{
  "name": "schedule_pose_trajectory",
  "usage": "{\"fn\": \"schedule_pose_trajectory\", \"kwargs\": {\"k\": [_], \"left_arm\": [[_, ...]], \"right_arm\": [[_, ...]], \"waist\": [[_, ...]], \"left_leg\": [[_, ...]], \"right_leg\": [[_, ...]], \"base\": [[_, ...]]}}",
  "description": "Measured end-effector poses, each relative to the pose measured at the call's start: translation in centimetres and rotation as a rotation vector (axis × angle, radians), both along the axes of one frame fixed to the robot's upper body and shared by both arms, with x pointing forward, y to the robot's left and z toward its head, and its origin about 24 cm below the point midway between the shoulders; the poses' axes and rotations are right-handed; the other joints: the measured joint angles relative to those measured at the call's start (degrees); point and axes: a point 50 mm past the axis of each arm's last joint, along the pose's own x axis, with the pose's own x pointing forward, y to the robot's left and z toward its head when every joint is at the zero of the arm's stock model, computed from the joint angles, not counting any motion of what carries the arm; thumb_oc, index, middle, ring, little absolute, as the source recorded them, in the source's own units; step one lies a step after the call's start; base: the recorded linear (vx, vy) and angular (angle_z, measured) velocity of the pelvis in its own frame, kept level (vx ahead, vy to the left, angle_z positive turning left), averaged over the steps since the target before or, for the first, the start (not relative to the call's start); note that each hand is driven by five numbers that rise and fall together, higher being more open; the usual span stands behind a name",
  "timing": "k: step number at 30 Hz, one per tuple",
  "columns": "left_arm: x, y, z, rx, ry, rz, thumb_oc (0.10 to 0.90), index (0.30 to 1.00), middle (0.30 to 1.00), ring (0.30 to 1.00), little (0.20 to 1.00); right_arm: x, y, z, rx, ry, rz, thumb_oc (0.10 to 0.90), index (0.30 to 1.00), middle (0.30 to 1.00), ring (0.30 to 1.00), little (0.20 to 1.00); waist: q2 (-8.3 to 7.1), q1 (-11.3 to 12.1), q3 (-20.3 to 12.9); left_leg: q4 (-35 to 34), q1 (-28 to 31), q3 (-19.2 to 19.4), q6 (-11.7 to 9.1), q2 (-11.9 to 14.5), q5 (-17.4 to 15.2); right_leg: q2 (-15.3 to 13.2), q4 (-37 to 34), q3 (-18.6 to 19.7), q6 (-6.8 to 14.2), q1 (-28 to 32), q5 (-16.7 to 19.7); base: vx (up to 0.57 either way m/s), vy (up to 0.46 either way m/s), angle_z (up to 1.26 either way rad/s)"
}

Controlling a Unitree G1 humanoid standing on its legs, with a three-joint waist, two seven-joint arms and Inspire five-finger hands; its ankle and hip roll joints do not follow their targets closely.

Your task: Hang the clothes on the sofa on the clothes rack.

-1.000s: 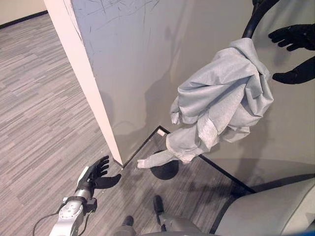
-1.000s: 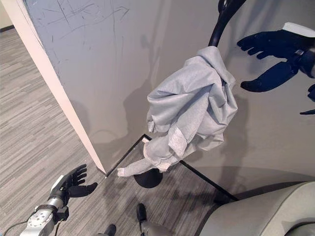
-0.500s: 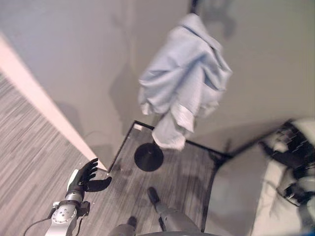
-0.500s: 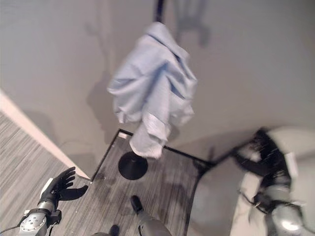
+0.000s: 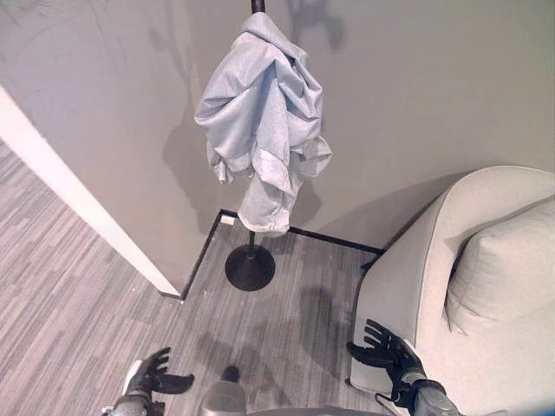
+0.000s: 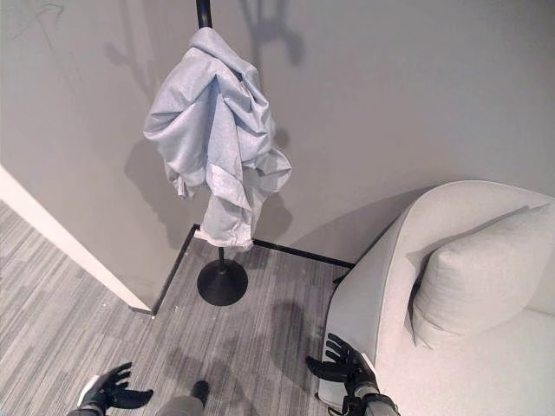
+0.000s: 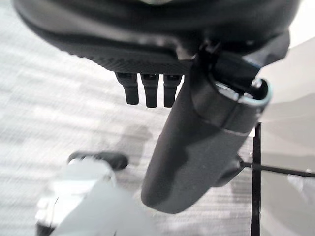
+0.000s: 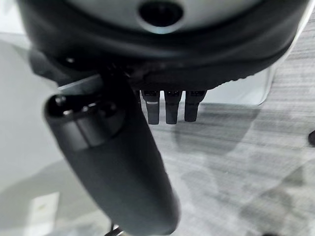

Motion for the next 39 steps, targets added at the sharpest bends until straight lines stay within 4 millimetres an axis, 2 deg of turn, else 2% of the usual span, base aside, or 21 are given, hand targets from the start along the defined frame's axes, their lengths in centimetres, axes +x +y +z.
{"fn": "schedule_pose_trajectory", "kwargs": {"k": [1,2,5,6,7,8,9,10,11,12,13,14,15,19,22,26,27,29,32,36,39], "left_arm": [[0.2,-0.3,-0.1,-0.003,-0.006,0.006,0.8,0.9,0.9,0.9,0.9],[0.7,-0.8,0.0,-0.012,-0.019,-0.01,0.8,0.9,0.9,0.9,0.9],[0.7,-2.1,-0.2,-0.035,-0.022,-0.04,0.8,0.9,0.9,0.9,0.9],[0.5,-2.4,-0.3,-0.038,-0.017,-0.046,0.8,0.9,0.9,0.9,0.9],[0.5,-2.5,-0.4,-0.039,-0.012,-0.043,0.8,0.9,0.9,0.9,0.9],[0.7,-2.6,-0.4,-0.042,-0.014,-0.041,0.8,0.9,0.9,0.9,0.9],[0.5,-2.8,-0.4,-0.048,-0.016,-0.036,0.8,0.9,0.9,0.9,0.9],[0.0,-3.0,-0.5,-0.058,-0.011,-0.03,0.8,0.9,0.9,0.9,0.9],[0.0,-2.8,-0.4,-0.055,-0.02,-0.022,0.8,0.9,0.9,0.9,0.9],[0.7,-2.8,-0.2,-0.054,-0.039,-0.019,0.8,0.9,0.9,0.9,0.9],[1.1,-1.8,0.1,-0.033,-0.054,0.017,0.8,0.9,0.9,0.9,0.9],[2.0,-1.5,0.5,-0.029,-0.085,0.025,0.8,0.9,0.9,0.9,0.9],[2.6,-1.5,0.6,-0.033,-0.098,0.024,0.8,0.9,0.9,0.9,0.9],[2.9,-2.3,0.0,-0.051,-0.066,0.002,0.8,0.9,0.9,0.9,0.9],[2.9,-3.8,-0.6,-0.084,-0.04,-0.047,0.8,0.9,0.9,0.9,0.9],[3.4,-3.9,-0.7,-0.09,-0.036,-0.059,0.8,0.9,0.9,0.9,0.9],[3.8,-3.9,-0.7,-0.089,-0.028,-0.07,0.8,0.9,0.9,0.9,0.9],[3.7,-3.6,-1.0,-0.08,-0.01,-0.064,0.8,0.9,0.9,0.9,0.9],[3.0,-3.5,-1.3,-0.082,0.018,-0.059,0.8,0.9,0.9,0.9,0.9],[0.9,-3.7,-2.1,-0.08,0.09,-0.071,0.8,0.9,0.9,0.9,0.9],[0.0,-4.0,-2.4,-0.088,0.109,-0.069,0.8,0.9,0.9,0.9,0.9]], "right_arm": [[0.7,-0.3,0.2,-0.021,-0.009,-0.013,0.8,0.9,0.9,0.9,0.9],[0.9,-0.8,0.4,-0.04,-0.017,-0.039,0.8,0.9,0.9,0.9,0.9],[-0.3,-2.4,0.6,-0.09,-0.008,-0.087,0.8,0.9,0.9,0.9,0.9],[-0.2,-2.6,0.8,-0.098,-0.018,-0.088,0.8,0.9,0.9,0.9,0.9],[-0.5,-2.6,0.7,-0.101,-0.012,-0.093,0.8,0.9,0.9,0.9,0.9],[-0.6,-2.7,0.8,-0.119,-0.011,-0.095,0.8,0.9,0.9,0.9,0.9],[-0.8,-3.0,0.8,-0.132,-0.008,-0.101,0.8,0.9,0.9,0.9,0.9],[-1.0,-3.5,1.0,-0.15,-0.002,-0.109,0.8,0.9,0.9,0.9,0.9],[-1.6,-3.7,0.8,-0.16,0.02,-0.121,0.8,0.9,0.9,0.9,0.9],[-2.1,-3.6,0.5,-0.158,0.038,-0.128,0.8,0.9,0.9,0.9,0.9],[-2.6,-3.1,-0.1,-0.144,0.071,-0.148,0.8,0.9,0.9,0.9,0.9],[-3.0,-2.9,-0.4,-0.137,0.095,-0.154,0.8,0.9,0.9,0.9,0.9],[-3.6,-2.9,-0.8,-0.133,0.122,-0.176,0.8,0.9,0.9,0.9,0.9],[-4.8,-2.2,-1.7,-0.124,0.189,-0.214,0.8,0.9,0.9,0.9,0.9],[-5.1,-1.9,-2.2,-0.116,0.229,-0.215,0.8,0.9,0.9,0.9,0.9],[-4.1,-0.6,-2.6,-0.081,0.226,-0.198,0.8,0.9,0.9,0.9,0.9],[-3.3,0.0,-2.6,-0.069,0.214,-0.178,0.8,0.9,0.9,0.9,0.9],[-2.4,0.8,-2.7,-0.049,0.208,-0.164,0.8,0.9,0.9,0.9,0.9],[-2.0,1.3,-2.7,-0.025,0.202,-0.148,0.8,0.9,0.9,0.9,0.9],[-3.3,1.1,-3.1,-0.033,0.242,-0.133,0.8,0.9,0.9,0.9,0.9],[-3.2,0.9,-2.9,-0.045,0.235,-0.101,0.8,0.9,0.9,0.9,0.9]], "waist": [[0.68,-0.31,0.71],[2.06,-0.44,1.52],[6.48,-1.15,2.19],[6.82,-1.56,2.37],[7.08,-1.79,2.14],[5.96,-3.01,2.53],[5.31,-3.67,2.85],[6.58,-3.74,2.14],[7.2,-4.21,2.19],[6.83,-5.2,2.29],[5.71,-6.26,2.5],[5.16,-6.7,2.89],[4.94,-7.17,2.8],[4.8,-9.78,1.48],[5.5,-10.02,0.7],[5.59,-10.27,0.67],[5.98,-10.47,0.66],[5.82,-10.44,0.55],[6.23,-9.83,0.32],[7.14,-9.34,-1.59],[7.31,-9.31,-2.1]], "left_leg": [[0.19,-2.1,-1.03,-1.74,1.06,1.45],[0.11,-2.5,-1.6,-1.97,2.3,2.48],[-0.8,-2.7,-3.46,-6.25,5.39,4.4],[-0.63,-3.42,-4.14,-7.16,5.43,2.38],[-0.51,-3.49,-4.31,-7.65,4.67,-1.26],[2.77,-4.53,-4.28,-6.32,1.43,-4.93],[7.71,-4.94,-4.45,-3.62,-1.45,-6.28],[7.8,-3.11,-4.5,-1.34,-3.06,-7.08],[5.72,-2.22,-5.87,-0.18,-3.34,-4.59],[4.45,-1.96,-5.65,-0.15,-3.63,-3.94],[0.85,-0.64,-5.69,0.0,-4.06,-3.38],[-0.82,-0.01,-5.81,0.09,-3.93,-1.51],[-2.31,0.5,-5.29,1.1,-4.05,0.08],[-6.88,3.31,-4.91,1.88,-3.64,2.37],[-8.1,4.93,-3.02,2.52,-3.66,3.18],[-8.04,6.12,-1.36,2.47,-3.54,2.95],[-8.04,6.24,-0.65,2.72,-3.12,2.71],[-8.05,6.34,-0.09,2.81,-2.73,2.62],[-8.14,6.32,-0.46,2.21,-2.18,2.36],[-8.12,6.39,-2.27,2.09,-1.09,2.5],[-8.09,6.78,-3.22,1.91,-1.02,2.52]], "right_leg": [[1.29,-3.09,-0.35,-1.27,0.09,0.12],[2.81,-3.57,-0.46,-1.59,-0.15,1.18],[6.64,-1.31,-1.32,-3.45,-1.18,0.92],[6.47,0.01,-1.43,-3.8,-2.31,0.69],[6.18,0.86,-0.56,-3.9,-3.42,0.75],[3.52,1.08,-0.08,-4.17,-4.37,1.14],[2.09,1.27,0.19,-3.66,-4.73,1.97],[2.53,1.41,1.22,-3.02,-5.08,1.84],[2.42,2.24,2.51,-2.44,-5.5,1.96],[2.18,2.39,3.36,-2.57,-6.42,1.93],[1.62,1.55,4.32,-2.35,-6.17,2.09],[1.74,2.19,4.81,-2.18,-6.92,2.12],[1.87,1.97,5.12,-1.65,-6.96,2.42],[1.34,0.04,5.33,-0.69,-6.07,3.49],[1.17,0.37,7.01,-0.31,-5.93,3.92],[1.45,2.13,7.75,-0.07,-6.5,4.03],[2.02,3.82,7.06,-0.08,-7.52,4.02],[1.94,4.02,4.98,-0.23,-7.71,3.9],[2.38,3.36,4.33,-0.64,-7.67,3.36],[3.27,-0.12,2.2,-0.8,-4.97,3.92],[3.7,-2.34,0.7,-1.56,-2.98,5.0]], "base": [[-0.49,-0.052,0.12],[-0.65,-0.051,0.26],[-0.35,0.007,0.24],[-0.17,0.027,0.01],[-0.31,0.085,-0.07],[-0.19,0.099,-0.16],[-0.19,0.098,-0.3],[-0.08,0.149,-0.48],[-0.03,0.107,-0.43],[-0.02,0.188,-0.11],[-0.01,0.14,0.1],[-0.06,0.231,0.03],[-0.07,0.223,-0.09],[-0.05,0.239,-0.15],[-0.07,0.189,-0.35],[-0.07,0.077,-0.26],[-0.06,0.042,-0.25],[0.02,-0.006,-0.19],[0.11,-0.054,0.04],[0.1,-0.088,0.22],[0.07,-0.043,0.23]]}}
